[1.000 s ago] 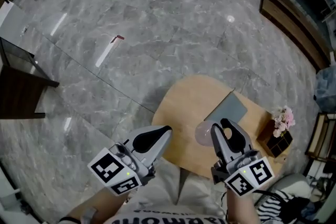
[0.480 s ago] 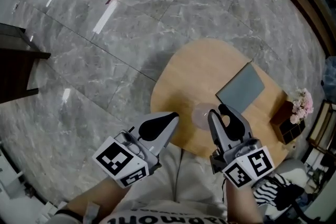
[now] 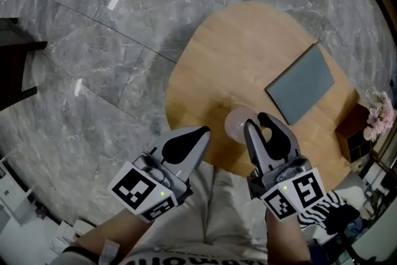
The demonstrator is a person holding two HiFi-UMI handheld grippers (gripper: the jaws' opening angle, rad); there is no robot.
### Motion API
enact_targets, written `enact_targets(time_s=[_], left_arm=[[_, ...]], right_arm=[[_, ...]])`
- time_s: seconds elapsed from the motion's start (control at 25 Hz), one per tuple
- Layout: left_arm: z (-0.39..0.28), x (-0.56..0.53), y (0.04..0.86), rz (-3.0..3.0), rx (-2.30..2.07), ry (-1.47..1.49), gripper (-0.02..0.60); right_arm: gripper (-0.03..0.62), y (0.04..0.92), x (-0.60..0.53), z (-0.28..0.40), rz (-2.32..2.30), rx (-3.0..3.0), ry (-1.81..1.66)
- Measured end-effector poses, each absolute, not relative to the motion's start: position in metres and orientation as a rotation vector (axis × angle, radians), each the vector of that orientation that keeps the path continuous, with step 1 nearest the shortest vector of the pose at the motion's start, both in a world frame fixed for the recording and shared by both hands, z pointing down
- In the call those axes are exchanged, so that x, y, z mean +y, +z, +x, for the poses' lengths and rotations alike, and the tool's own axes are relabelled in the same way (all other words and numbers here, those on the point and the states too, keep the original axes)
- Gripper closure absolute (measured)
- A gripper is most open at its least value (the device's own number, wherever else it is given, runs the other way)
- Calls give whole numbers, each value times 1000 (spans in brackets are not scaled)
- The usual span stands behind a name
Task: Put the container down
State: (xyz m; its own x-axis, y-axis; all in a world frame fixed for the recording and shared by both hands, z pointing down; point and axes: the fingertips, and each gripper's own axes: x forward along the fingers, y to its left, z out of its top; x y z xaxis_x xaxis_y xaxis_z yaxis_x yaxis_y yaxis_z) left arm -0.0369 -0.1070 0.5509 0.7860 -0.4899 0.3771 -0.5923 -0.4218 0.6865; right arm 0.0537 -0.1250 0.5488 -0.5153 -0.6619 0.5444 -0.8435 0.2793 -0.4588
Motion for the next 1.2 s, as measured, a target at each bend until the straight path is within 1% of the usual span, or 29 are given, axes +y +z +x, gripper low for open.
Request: enact_targets(time_s=[0.44, 1.2], left_arm=[[-14, -84, 608, 2026, -822, 227, 568], [-2, -74, 626, 1995, -832, 258, 568]], right_arm=[[467, 602, -99, 70, 1332, -2278, 1153], [466, 605, -89, 62, 1228, -2347, 1055]])
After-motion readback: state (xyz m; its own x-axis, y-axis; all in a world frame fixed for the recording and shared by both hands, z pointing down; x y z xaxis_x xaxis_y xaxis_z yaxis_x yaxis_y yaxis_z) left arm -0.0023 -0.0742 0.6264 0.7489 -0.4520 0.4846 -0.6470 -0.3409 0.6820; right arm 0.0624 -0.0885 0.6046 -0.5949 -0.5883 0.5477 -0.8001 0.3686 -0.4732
